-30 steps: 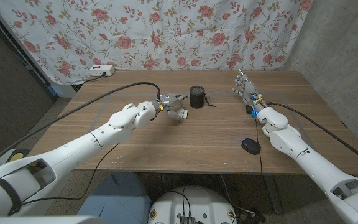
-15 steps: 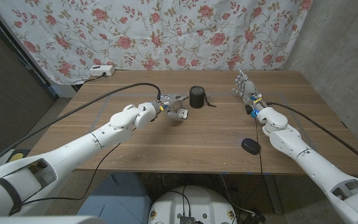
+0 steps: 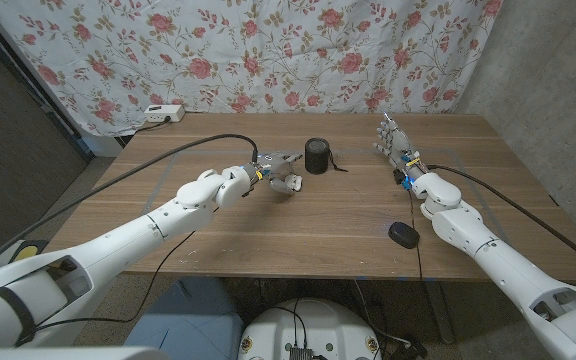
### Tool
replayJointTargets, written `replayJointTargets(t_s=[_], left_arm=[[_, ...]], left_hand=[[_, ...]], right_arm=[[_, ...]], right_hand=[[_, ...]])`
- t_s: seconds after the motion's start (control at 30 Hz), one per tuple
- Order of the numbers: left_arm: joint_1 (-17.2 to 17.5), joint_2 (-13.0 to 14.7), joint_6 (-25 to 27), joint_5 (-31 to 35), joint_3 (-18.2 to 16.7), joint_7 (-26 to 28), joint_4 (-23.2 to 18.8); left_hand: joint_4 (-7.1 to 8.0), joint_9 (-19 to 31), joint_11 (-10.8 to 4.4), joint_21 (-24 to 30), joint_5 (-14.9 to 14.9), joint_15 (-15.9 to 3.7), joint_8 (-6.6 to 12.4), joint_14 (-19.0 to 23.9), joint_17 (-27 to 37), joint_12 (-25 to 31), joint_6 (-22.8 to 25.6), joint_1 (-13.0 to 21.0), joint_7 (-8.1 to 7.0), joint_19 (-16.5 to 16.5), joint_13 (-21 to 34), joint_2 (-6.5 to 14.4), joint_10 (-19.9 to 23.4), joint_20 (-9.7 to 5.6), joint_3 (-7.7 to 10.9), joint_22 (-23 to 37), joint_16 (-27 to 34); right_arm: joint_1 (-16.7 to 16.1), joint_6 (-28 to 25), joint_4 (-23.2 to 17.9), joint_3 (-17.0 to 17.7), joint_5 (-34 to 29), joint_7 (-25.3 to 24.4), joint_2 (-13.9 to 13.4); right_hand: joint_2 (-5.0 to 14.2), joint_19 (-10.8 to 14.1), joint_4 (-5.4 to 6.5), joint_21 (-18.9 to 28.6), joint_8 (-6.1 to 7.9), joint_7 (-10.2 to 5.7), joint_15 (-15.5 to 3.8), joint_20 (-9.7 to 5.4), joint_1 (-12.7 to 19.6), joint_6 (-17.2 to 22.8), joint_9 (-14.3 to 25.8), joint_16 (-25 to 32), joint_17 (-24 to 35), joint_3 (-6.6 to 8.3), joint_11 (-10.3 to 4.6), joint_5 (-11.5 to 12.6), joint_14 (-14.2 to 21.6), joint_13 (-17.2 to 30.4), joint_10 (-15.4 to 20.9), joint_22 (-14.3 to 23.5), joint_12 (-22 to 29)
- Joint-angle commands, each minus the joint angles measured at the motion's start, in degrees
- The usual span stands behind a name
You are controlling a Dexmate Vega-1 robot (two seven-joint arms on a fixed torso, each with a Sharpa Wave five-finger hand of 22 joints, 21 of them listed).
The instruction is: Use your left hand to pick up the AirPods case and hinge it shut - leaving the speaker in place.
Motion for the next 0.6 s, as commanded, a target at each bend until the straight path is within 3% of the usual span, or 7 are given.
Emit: replayJointTargets(t_s=[0.03,0.43,0.6], left_arm=[[-0.1,-0.1,-0.9,-1.2,0.2,0.3,0.8],[0.8,-0.1,-2.0,-2.3,-0.2,2.9,1.0],[1.0,-0.1,-1.2,-2.3,-0.4,3.1,1.0]], left_hand=[[-0.12,0.0,0.0,0.3,0.0,-0.3,0.53,0.9,0.1,0.6,-6.9,0.7,0.2,0.6,0.2,0.0,0.8,0.16,0.37,0.1,0.1],[-0.31,-0.1,-0.87,0.2,0.0,-1.04,0.63,2.2,0.1,0.9,-5.7,1.5,-0.63,0.8,0.4,0.2,2.6,0.29,0.48,0.1,0.3],[-0.49,0.0,-1.18,0.3,0.1,-1.76,0.86,3.8,0.1,1.6,-4.0,2.7,-0.31,1.4,0.6,0.9,5.0,0.4,0.91,0.1,0.5]], right_arm=[[0.3,-0.5,-0.2,-0.1,-0.1,-0.4,0.1],[0.3,-0.4,-0.1,-0.1,-0.1,0.1,0.0],[0.4,0.0,0.3,-0.1,0.0,0.5,0.1]], right_hand=[[0.73,-0.4,-0.26,-0.2,0.37,-0.37,-0.47,0.19,0.0,0.0,0.3,0.0,0.1,0.24,-0.22,-0.1,-1.4,0.2,-0.5,0.1,0.2],[0.8,-0.5,-0.27,-0.1,0.4,-0.46,-0.5,0.14,0.0,0.1,0.3,0.0,0.1,0.22,-0.2,-0.1,-1.5,0.2,-0.6,0.1,0.2],[0.83,-0.6,-0.27,-0.1,0.42,-0.49,-0.51,0.12,0.0,0.1,0.3,0.1,0.1,0.21,-0.04,-0.1,-1.5,0.2,-0.6,0.1,0.2]])
